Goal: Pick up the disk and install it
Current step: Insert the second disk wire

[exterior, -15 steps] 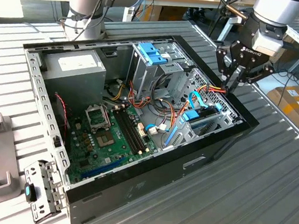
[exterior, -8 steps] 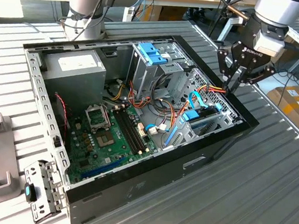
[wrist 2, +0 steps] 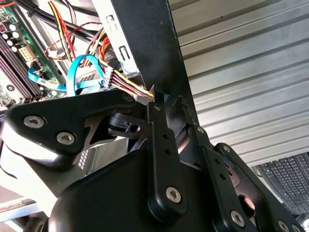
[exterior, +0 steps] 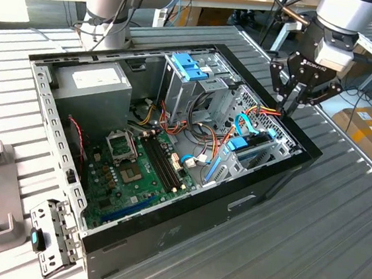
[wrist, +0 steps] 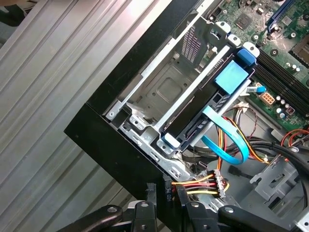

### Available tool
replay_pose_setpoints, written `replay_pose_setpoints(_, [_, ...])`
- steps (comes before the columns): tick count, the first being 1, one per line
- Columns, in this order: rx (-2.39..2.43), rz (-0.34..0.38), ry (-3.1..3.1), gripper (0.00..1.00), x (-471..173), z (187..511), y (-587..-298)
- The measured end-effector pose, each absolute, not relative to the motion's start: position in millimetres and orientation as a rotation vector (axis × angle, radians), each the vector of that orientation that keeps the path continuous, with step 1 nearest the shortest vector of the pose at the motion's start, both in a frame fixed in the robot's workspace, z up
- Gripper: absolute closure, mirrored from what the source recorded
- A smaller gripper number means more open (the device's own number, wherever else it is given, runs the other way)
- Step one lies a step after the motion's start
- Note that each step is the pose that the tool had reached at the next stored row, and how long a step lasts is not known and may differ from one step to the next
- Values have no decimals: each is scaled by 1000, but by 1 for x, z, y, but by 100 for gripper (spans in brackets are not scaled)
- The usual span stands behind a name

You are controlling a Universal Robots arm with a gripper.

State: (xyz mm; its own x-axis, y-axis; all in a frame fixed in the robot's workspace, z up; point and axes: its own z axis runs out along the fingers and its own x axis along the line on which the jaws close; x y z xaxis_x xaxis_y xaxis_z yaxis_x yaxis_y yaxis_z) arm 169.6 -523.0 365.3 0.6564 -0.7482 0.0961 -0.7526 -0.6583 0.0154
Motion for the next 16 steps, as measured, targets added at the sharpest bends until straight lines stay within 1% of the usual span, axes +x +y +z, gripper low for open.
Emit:
replay_pose_setpoints(15, [2810,126,-1274,70,168,366,-524])
replay_pose_setpoints(16, [2810,126,-1274,72,168,367,-524])
